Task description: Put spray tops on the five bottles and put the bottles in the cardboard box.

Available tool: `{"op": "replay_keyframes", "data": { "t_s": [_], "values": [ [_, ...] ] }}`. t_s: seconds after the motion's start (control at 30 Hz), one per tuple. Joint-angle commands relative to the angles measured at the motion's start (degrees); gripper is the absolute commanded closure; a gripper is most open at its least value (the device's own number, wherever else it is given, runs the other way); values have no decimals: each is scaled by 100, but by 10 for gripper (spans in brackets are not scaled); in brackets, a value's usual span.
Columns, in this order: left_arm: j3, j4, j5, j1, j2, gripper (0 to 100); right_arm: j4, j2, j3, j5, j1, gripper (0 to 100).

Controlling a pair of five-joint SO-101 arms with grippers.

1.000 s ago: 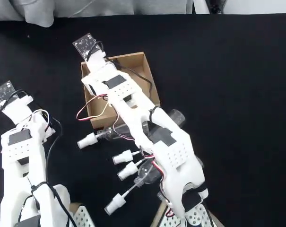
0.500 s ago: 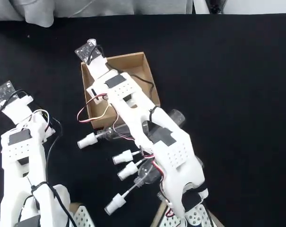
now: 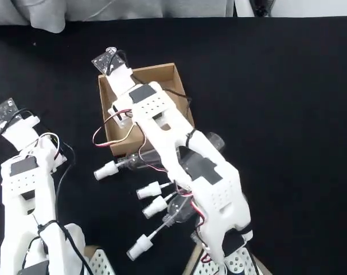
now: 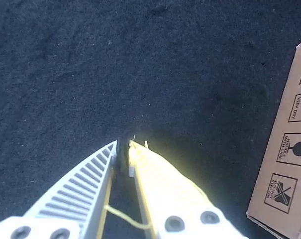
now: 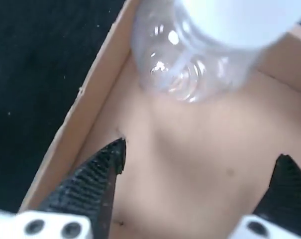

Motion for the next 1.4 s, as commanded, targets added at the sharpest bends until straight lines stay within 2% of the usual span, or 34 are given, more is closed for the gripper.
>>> {"op": "replay_keyframes", "data": {
  "t_s": [0.0, 1.0, 1.37],
  "values": [
    [-119, -105, 35, -198, -264, 967, 325, -681, -418, -35, -193, 599],
    [-75, -105, 53, -629, -264, 966, 2919, -2536, -356, 26, -167, 594],
    [-75, -105, 53, -602, -264, 966, 4018, -3011, -356, 1064, -149, 594]
  ]
}}
